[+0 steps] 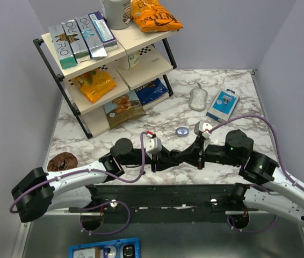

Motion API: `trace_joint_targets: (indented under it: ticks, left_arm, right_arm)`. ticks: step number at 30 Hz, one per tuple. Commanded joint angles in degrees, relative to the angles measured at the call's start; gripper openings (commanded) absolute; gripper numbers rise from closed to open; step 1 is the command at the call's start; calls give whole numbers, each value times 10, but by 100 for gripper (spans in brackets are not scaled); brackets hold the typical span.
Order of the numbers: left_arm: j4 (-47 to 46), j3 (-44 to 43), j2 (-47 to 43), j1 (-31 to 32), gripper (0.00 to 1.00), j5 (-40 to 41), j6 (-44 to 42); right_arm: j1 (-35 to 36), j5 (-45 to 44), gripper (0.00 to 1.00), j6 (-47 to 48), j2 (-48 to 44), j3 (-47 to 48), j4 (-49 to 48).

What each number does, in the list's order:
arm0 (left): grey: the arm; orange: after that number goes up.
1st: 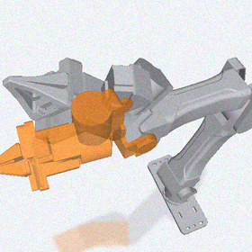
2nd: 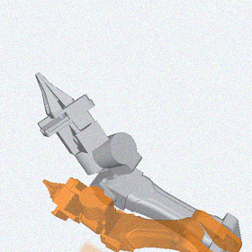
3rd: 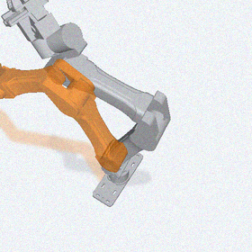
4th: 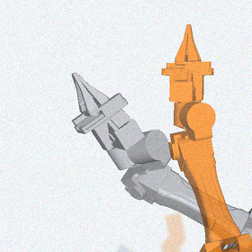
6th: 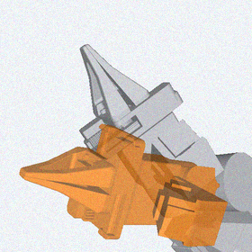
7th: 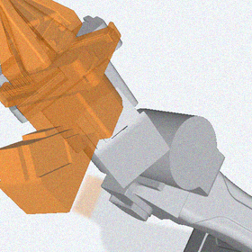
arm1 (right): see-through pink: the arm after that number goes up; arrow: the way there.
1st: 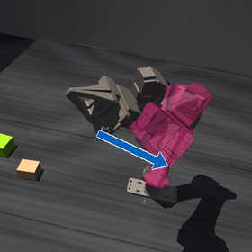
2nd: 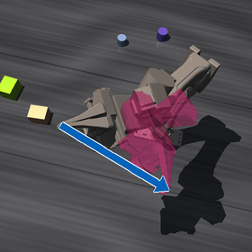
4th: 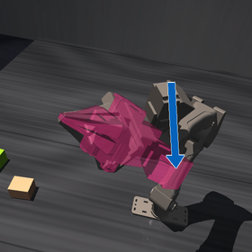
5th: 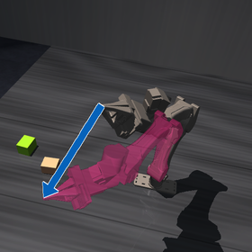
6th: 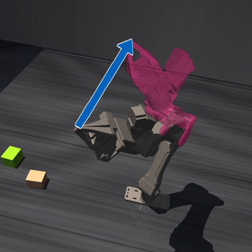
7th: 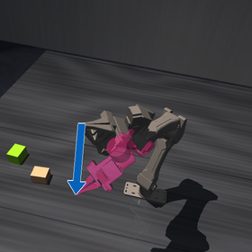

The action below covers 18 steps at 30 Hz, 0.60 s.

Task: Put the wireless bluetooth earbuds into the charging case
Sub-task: Adjust the earbud with the charging case.

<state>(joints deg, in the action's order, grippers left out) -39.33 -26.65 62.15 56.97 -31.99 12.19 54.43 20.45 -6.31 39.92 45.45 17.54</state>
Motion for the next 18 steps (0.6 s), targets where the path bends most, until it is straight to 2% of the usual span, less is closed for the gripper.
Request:
trace_joint_targets:
  ticks: [1,18]
  left_arm:
    - [-32,-9,-9,-1,0,-11,7]
    - [-58,3,-10,-1,0,-33,18]
  right_arm:
    - [3,1,1,16,-8,-14,-4]
    - [3,-18,1,26,-10,-17,-8]
